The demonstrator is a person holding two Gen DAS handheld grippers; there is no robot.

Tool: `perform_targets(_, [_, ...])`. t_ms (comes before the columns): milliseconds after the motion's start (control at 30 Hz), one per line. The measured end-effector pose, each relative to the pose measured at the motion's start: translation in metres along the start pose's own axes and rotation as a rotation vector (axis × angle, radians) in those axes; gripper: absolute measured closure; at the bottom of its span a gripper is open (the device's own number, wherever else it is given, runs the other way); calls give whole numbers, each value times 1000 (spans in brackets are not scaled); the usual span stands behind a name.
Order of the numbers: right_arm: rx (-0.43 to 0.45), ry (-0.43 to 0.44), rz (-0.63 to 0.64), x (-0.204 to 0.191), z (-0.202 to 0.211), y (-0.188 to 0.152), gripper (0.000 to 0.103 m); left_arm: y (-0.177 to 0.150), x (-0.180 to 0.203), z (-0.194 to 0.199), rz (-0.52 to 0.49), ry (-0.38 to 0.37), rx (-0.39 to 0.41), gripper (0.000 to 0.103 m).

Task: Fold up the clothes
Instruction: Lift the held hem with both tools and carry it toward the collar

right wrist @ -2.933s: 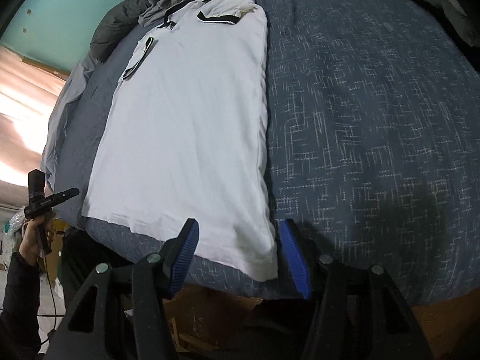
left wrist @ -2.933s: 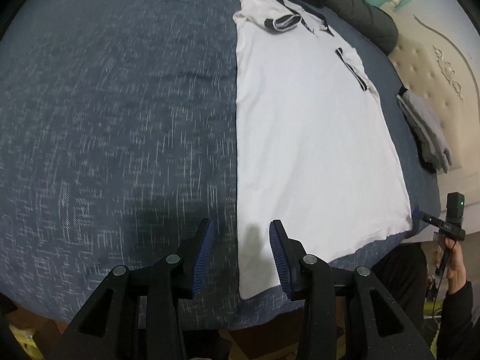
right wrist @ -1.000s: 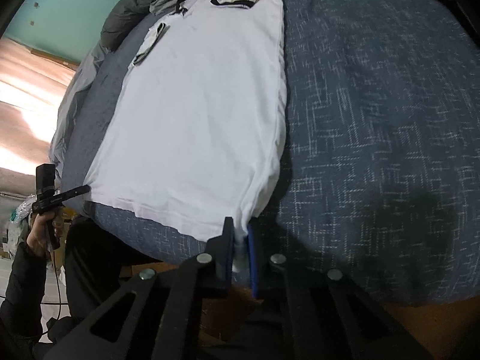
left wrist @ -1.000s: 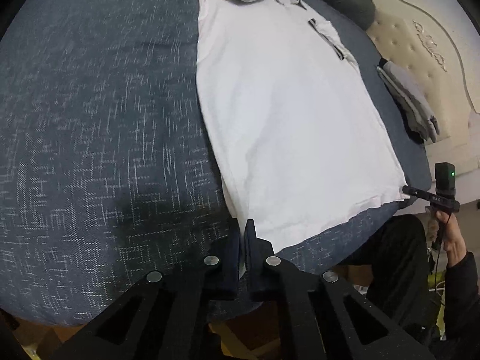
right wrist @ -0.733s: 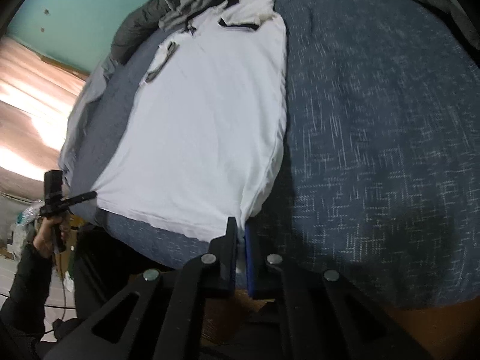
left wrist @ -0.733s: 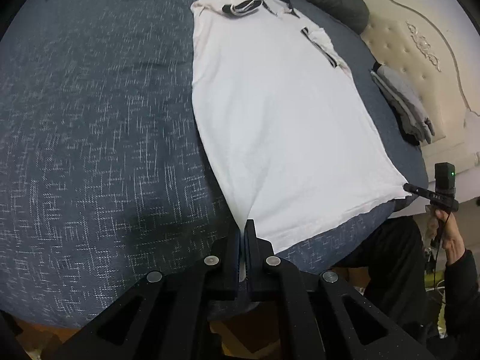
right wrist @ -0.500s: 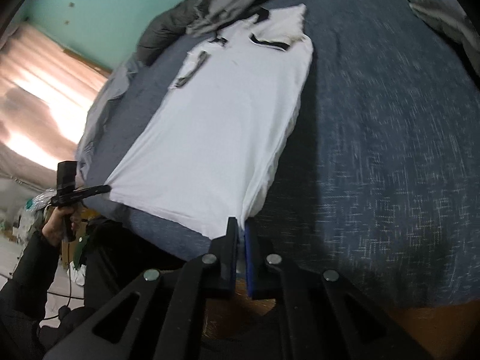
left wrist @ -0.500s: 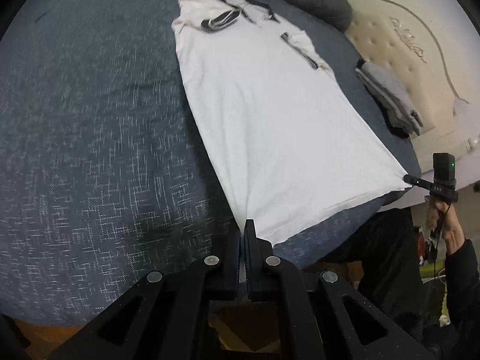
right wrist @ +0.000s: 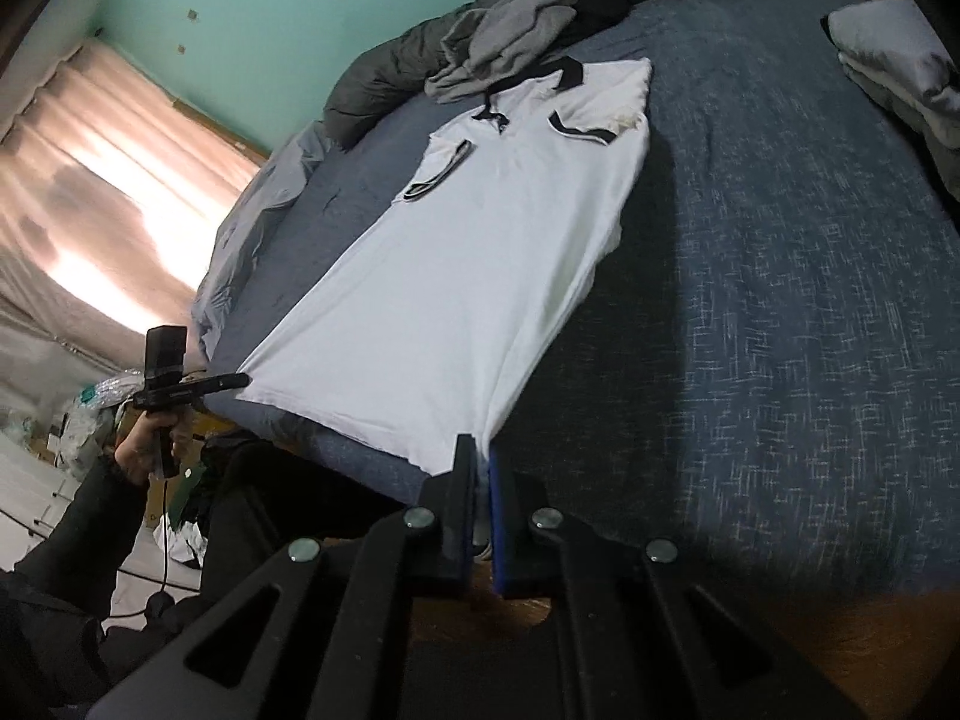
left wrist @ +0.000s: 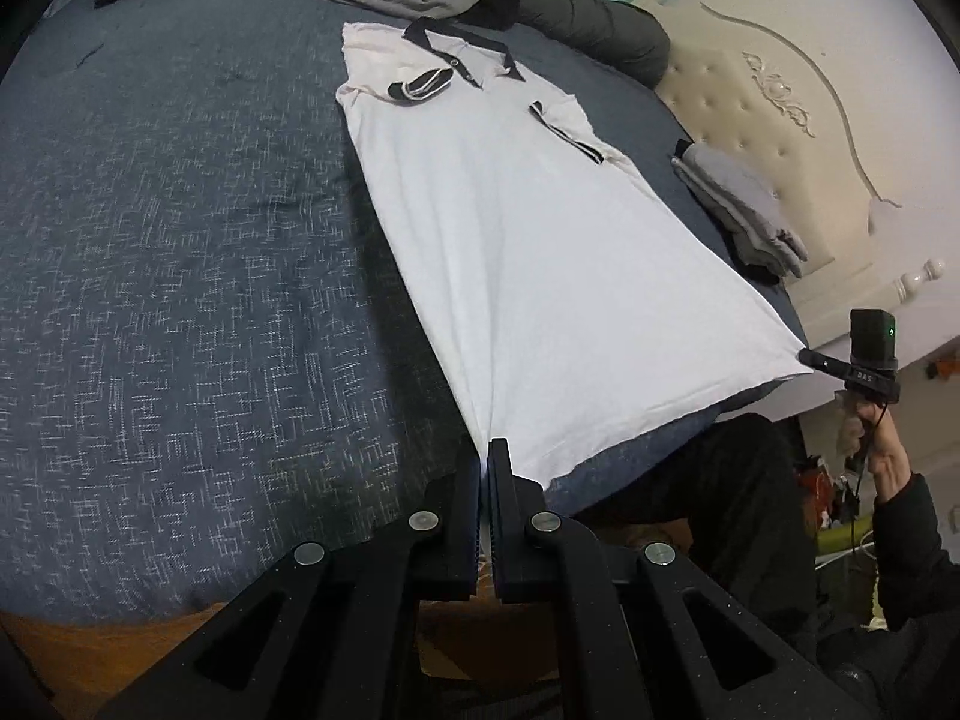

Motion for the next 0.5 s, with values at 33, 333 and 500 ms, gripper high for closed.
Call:
perform_targets(33, [0,0,5,-2,3,-1,99,-1,2,2,-3,-2,1,101])
perform_targets(333, [-8,46,28,-25,23,-10,99,-9,15,26,-28,-23,17,101])
perform_targets(500, [-2,54,48,-33,29,-3,99,-9,22,35,-50,-27,22,101])
Point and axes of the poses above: each gripper's, at about its wrist camera, not at the fingertips, and z roughly against the way its jaws point, x to its right, y to its top, the point moved 7 cm from there along -z, roughly the way its jaws point, and after that the axes turned 1 degree about x, right-handed, at the moved point
